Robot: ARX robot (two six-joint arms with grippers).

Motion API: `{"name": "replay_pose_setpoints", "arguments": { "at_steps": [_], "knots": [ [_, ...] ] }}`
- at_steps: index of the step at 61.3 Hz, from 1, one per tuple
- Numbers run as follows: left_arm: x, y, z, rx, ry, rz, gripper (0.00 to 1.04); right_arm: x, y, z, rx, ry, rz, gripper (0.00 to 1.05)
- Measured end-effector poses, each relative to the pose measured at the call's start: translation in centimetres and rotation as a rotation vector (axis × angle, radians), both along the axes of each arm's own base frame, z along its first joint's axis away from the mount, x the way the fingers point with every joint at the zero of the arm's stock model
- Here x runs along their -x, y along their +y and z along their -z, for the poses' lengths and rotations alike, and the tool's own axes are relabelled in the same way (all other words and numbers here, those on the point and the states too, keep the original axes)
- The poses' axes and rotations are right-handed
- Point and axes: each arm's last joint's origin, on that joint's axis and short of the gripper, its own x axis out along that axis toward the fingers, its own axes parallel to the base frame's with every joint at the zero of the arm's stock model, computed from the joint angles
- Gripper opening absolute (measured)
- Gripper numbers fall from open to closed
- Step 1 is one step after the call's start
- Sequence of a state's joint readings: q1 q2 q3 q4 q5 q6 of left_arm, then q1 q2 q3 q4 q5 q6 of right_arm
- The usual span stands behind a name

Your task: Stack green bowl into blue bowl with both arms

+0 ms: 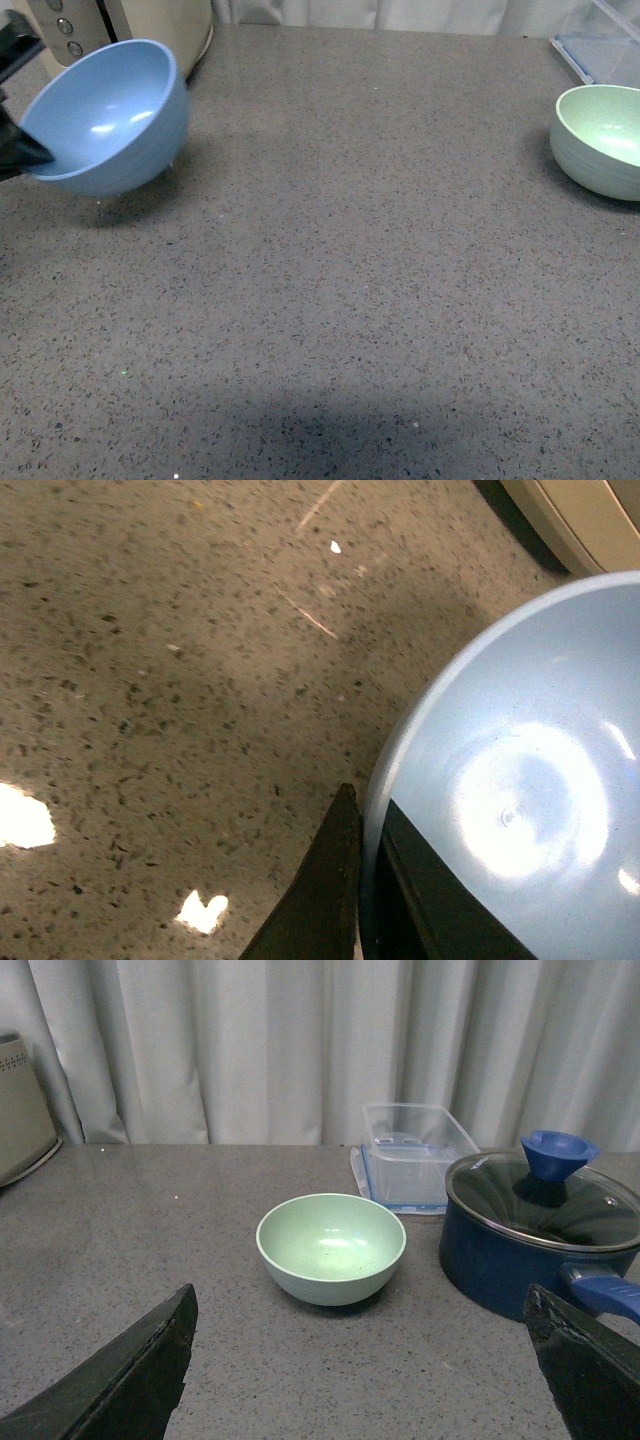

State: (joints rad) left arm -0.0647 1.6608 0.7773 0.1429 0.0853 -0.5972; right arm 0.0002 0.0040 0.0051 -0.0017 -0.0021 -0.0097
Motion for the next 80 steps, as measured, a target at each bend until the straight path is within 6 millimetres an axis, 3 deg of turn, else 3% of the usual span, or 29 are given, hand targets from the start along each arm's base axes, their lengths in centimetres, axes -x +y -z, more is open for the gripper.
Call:
{"name": "replay_pose_setpoints", "arguments": {
  "at_steps": [21,32,41,63,80],
  "knots": [
    [1.2,-10.3,-1.9,-0.090,-0.018,0.306,0.04,0.0,0.0,0.0,0.000,0.000,0.000,0.95],
    [2.3,-13.2,-1.7,-0.125,0.004,0.392,0.04,0.0,0.0,0.0,0.000,0.000,0.000,0.95],
    [2.6,-14.2,-1.1,-0.142,0.018,0.421,0.04,0.0,0.0,0.0,0.000,0.000,0.000,0.95],
    [2.2,-14.4,-0.4,-0.177,0.028,0.429,0.05,0.0,0.0,0.0,0.000,0.000,0.000,0.95],
    [2.0,-13.5,-1.6,-0.140,0.007,0.393,0.65,0.0,0.0,0.0,0.000,0.000,0.000,0.95]
  ]
}}
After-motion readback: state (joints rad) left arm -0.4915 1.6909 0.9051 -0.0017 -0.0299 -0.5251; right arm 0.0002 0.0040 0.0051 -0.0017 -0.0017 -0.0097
